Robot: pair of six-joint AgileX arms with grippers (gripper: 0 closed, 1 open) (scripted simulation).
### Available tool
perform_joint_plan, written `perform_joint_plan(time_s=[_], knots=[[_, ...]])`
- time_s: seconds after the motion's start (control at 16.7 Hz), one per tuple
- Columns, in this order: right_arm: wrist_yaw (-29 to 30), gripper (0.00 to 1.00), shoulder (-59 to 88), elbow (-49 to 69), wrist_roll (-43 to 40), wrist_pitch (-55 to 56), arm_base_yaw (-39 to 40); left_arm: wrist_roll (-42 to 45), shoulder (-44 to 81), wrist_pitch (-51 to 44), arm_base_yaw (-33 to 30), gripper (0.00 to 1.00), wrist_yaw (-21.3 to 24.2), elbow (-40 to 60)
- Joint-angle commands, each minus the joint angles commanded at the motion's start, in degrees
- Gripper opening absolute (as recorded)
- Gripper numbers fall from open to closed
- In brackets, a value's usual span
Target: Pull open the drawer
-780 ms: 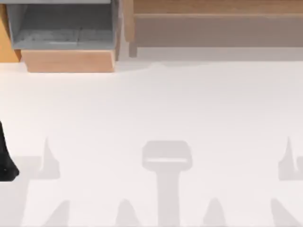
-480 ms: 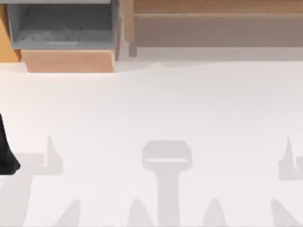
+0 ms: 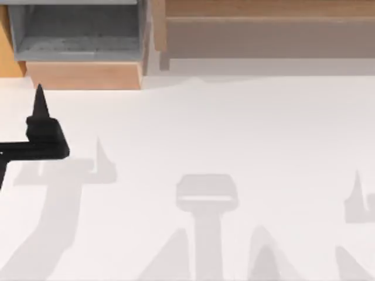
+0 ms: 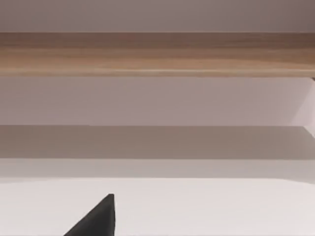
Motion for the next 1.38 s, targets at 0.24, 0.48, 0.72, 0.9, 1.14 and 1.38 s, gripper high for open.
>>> perform_joint_plan(time_s=[0.24, 0.48, 0.72, 0.9, 1.14, 1.38], knots=[[0.0, 1.00, 0.0, 0.0, 0.0, 0.0, 0.0, 0.4, 13.7, 7.2, -11.6, 1.00, -11.2, 6.1], [0.0, 1.00, 0.0, 0.0, 0.0, 0.0, 0.0, 0.5, 19.5, 10.6, -17.0, 1.00, -16.5, 8.9], [0.0, 1.00, 0.0, 0.0, 0.0, 0.0, 0.0, 0.5, 19.4, 10.5, -16.9, 1.00, -16.4, 8.7], [0.0, 1.00, 0.0, 0.0, 0.0, 0.0, 0.0, 2.2, 21.1, 11.3, -15.2, 1.00, -15.1, 9.4], [0.0, 1.00, 0.0, 0.0, 0.0, 0.0, 0.0, 12.0, 30.1, 15.4, -6.3, 1.00, -7.3, 13.2], [0.0, 1.00, 0.0, 0.0, 0.0, 0.0, 0.0, 28.0, 44.6, 22.0, 7.3, 1.00, 5.8, 19.7]])
